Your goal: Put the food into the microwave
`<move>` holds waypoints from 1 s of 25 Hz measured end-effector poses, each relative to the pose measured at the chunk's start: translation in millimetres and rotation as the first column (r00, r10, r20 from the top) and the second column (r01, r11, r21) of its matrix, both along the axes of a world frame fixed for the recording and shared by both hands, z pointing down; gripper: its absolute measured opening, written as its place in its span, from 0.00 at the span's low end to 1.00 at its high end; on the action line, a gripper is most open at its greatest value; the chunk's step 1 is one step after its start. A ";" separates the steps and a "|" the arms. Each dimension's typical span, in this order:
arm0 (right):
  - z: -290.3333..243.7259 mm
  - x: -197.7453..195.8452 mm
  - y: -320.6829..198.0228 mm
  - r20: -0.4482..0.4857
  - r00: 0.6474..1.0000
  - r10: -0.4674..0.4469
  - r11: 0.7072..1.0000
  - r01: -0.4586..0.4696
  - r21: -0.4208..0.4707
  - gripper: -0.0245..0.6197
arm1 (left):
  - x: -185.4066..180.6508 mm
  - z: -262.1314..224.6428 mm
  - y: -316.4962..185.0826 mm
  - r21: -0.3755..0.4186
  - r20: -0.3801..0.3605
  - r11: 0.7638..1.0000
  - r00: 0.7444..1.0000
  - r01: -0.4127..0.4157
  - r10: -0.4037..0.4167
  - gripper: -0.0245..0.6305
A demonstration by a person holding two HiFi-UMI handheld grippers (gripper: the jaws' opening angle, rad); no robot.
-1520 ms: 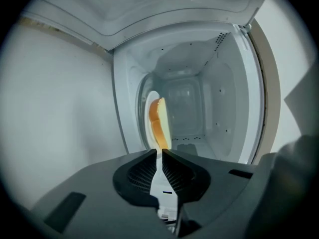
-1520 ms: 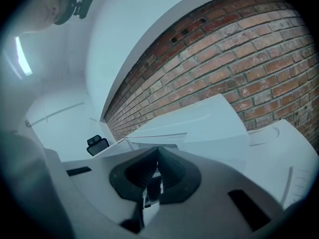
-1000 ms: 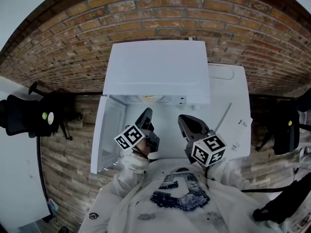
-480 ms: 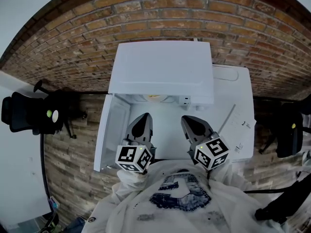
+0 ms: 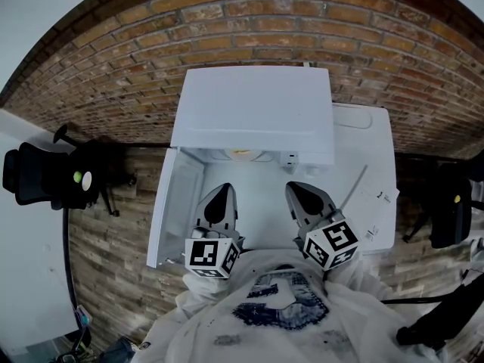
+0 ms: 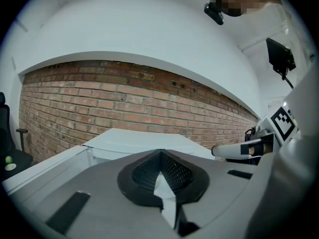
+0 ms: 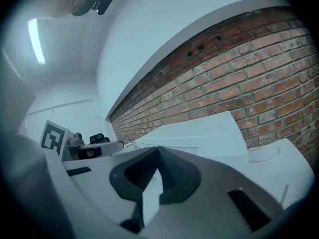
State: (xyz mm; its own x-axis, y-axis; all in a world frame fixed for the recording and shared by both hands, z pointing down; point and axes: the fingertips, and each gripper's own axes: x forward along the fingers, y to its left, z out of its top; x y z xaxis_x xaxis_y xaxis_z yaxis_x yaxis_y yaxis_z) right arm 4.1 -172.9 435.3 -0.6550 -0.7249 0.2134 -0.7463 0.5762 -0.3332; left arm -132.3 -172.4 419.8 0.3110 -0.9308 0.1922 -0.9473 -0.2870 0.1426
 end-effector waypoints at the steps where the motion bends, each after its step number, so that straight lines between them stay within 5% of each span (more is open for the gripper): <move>1: 0.2 -0.4 -0.1 -0.001 1.000 0.000 1.000 0.000 0.000 0.06 | 1.1 0.0 -0.2 0.001 -0.001 1.000 1.000 0.000 0.000 0.05; 25: 5.8 -0.5 -8.1 -0.007 1.000 -0.013 1.000 0.013 -0.010 0.06 | 4.9 5.1 -9.1 -0.016 0.002 1.000 1.000 0.008 -0.008 0.05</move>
State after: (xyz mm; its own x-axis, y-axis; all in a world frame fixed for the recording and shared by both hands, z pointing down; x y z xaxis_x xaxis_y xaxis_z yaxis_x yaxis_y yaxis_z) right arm 3.6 -181.1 441.1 -0.6630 -0.7140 0.2251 -0.7409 0.5828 -0.3337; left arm -127.4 -181.5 424.9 0.3029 -0.9302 0.2074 -0.9499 -0.2770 0.1448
